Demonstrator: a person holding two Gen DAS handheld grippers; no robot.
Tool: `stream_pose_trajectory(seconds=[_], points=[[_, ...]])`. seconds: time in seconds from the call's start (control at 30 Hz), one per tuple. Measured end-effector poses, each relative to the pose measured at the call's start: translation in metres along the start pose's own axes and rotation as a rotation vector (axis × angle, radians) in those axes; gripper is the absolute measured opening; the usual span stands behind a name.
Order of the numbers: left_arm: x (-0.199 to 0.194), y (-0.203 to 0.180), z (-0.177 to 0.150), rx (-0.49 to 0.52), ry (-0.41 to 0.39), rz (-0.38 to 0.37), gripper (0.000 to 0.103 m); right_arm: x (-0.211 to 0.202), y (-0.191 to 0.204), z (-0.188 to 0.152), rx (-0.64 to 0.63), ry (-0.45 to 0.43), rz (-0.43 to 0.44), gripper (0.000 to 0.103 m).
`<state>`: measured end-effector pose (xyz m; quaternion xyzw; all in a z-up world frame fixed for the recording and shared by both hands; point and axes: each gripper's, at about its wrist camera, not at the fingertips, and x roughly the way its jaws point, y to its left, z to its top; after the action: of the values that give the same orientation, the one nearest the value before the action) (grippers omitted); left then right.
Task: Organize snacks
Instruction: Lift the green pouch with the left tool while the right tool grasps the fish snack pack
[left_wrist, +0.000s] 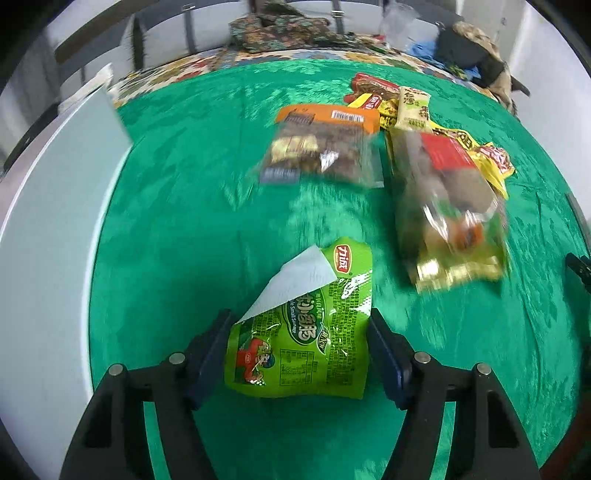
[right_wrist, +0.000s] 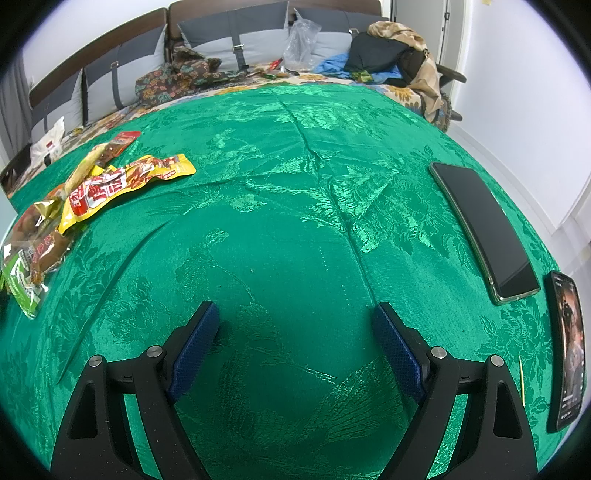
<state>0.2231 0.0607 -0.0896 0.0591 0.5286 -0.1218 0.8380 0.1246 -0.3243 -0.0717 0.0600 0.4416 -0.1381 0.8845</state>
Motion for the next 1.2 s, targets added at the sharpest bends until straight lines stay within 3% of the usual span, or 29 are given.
stream_pose_trajectory(seconds=[0.3,0.33,0.43,0.53,0.67,0.73,0.8,0.87,0.93,1.03,1.2], points=[[-0.046,0.005,-0.063,-0.134,-0.092,-0.015,0.069,-0.001,0.002,0.000,0.009,0.011,0.015,0.087],[-0.053,0.005,-0.068,-0.139,-0.110,-0.019,0.069,-0.004,0.004,0.001,0.044,0.032,0.066,0.087],[-0.063,0.002,-0.074,-0.140,-0.133,-0.024,0.069,-0.019,0.028,0.006,0.210,0.073,0.355,0.086],[-0.075,-0.002,-0.077,-0.136,-0.151,-0.023,0.069,-0.015,0.096,0.025,0.185,0.146,0.506,0.083],[-0.089,0.000,-0.082,-0.163,-0.177,-0.017,0.069,0.012,0.166,0.050,0.162,0.203,0.494,0.080],[-0.093,0.003,-0.084,-0.171,-0.178,-0.017,0.069,0.030,0.193,0.055,0.146,0.250,0.426,0.073],[-0.095,0.003,-0.087,-0.161,-0.179,-0.007,0.069,0.032,0.202,0.056,0.155,0.244,0.363,0.073],[-0.093,0.001,-0.089,-0.149,-0.177,0.002,0.069,0.031,0.213,0.053,0.095,0.237,0.331,0.073],[-0.089,-0.003,-0.090,-0.146,-0.170,0.001,0.069,0.028,0.231,0.047,-0.082,0.236,0.289,0.070],[-0.085,-0.008,-0.092,-0.142,-0.162,-0.001,0.069,0.022,0.241,0.035,-0.241,0.238,0.260,0.065],[-0.089,-0.013,-0.094,-0.123,-0.172,0.001,0.069,0.006,0.220,0.018,-0.263,0.248,0.317,0.064]])
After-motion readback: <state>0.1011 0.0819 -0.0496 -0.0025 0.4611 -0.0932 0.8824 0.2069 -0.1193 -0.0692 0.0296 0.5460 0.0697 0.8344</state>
